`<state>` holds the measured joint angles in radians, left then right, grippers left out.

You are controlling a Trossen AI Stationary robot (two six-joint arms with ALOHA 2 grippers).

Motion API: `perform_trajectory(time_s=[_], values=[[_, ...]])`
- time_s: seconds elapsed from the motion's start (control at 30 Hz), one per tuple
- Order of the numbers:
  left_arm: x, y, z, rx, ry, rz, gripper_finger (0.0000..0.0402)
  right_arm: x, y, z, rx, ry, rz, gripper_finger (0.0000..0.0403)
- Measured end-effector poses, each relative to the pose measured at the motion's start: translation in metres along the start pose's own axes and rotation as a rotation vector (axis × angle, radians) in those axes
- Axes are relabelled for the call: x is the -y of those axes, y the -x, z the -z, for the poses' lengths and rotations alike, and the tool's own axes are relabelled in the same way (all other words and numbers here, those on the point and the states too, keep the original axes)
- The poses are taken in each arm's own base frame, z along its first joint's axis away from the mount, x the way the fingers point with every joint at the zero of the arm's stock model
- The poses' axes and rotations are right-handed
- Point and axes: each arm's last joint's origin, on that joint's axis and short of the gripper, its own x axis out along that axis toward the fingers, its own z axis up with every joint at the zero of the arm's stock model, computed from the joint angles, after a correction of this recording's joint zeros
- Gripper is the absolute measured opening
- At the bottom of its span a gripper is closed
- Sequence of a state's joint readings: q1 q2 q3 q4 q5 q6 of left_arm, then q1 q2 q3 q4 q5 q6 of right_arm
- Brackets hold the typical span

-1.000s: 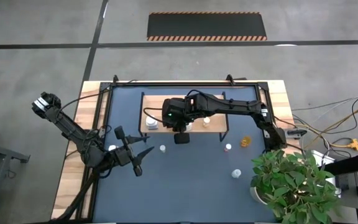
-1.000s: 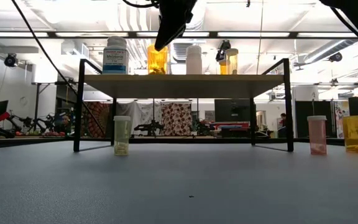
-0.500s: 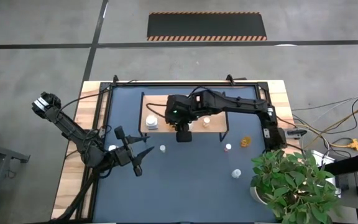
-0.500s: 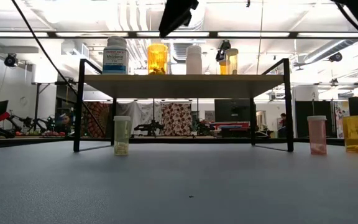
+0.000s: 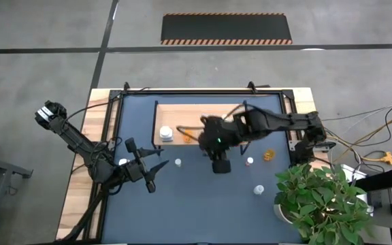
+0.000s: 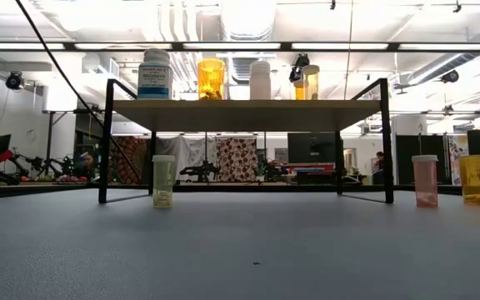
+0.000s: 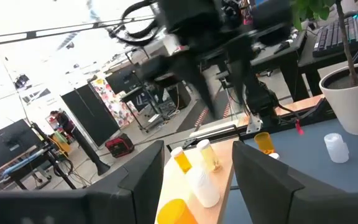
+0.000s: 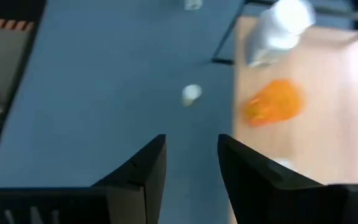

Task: Pick and place medicine bottles onto shelf by color
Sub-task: Put the yellow bottle on the shelf aligned

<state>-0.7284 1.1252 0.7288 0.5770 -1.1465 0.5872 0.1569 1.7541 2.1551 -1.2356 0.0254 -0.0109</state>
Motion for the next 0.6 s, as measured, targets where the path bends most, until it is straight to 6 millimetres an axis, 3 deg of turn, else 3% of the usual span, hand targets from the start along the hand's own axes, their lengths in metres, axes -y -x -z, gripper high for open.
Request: perform_trajectory(time_s=[0.33,0.6], values=[[-0.001,0.000,-0.002,0.016,0.027,0.004,0.0173,-0.068,-0.020,0.036,0.072,0.087,-0.117,0.0114],[0.001,0.000,-0.006,0.087,0.069,0.087,0.0173,-0.070,-0.048,0.069,0.280,0.269,-0.114,0.0099]])
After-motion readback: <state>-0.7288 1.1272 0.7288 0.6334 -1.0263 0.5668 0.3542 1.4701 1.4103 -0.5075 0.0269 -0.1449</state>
